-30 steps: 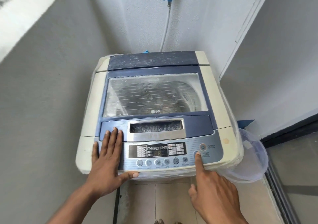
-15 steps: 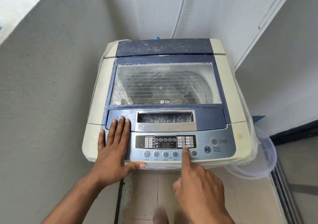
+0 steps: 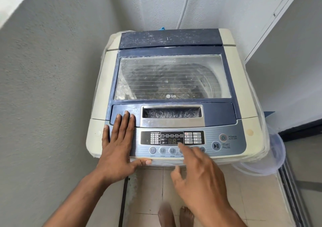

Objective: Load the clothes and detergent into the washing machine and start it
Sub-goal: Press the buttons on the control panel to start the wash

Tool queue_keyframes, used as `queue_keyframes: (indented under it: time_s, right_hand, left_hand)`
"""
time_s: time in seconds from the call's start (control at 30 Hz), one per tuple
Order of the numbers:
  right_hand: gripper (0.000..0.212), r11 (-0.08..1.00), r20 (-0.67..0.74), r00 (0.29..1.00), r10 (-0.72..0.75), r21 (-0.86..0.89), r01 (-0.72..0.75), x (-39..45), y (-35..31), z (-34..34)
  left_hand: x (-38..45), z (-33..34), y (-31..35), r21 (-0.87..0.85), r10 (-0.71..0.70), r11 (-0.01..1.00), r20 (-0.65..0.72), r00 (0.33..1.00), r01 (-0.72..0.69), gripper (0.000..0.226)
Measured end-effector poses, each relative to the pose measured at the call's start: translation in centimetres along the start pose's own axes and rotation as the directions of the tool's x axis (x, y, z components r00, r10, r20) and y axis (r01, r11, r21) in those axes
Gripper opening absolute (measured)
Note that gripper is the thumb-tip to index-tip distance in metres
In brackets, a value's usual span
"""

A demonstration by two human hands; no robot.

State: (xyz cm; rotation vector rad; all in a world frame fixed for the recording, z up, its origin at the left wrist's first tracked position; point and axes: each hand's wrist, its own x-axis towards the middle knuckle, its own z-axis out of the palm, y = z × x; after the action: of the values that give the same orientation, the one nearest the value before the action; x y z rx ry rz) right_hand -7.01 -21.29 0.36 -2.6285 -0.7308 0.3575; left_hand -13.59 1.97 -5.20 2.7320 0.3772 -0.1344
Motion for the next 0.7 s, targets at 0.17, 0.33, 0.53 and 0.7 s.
queue_keyframes:
  time_s: [0.17, 0.33, 0.53, 0.7]
  right_hand:
    - [0.066, 0.953, -0.265, 0.964, -0.026, 0.286, 0.104, 2.6, 3.1, 0.9]
    - [0.075, 0.926, -0.325, 0.942, -0.081, 0.325, 0.192, 4.2, 5.0, 1.6]
    - [0.072, 0.911, -0.378, 0.916, -0.133, 0.318, 0.263, 4.5, 7.0, 2.6]
    - [0.069, 0.893, -0.405, 0.901, -0.155, 0.333, 0.303, 4.7, 7.5, 3.1]
  left_hand:
    - [-0.7, 0.2, 0.8, -0.11, 0.028, 0.993, -0.147, 0.989, -0.044, 0.125]
    - [-0.7, 0.1, 3.0, -0.369, 0.082, 0.909, -0.296, 0.952, -0.194, 0.102]
    - [-0.1, 1.6, 2.7, -0.442, 0.065, 0.873, -0.316, 0.946, -0.208, 0.096]
    - [0.1, 1.9, 2.6, -0.405, 0.076, 0.889, -0.329, 0.941, -0.214, 0.099]
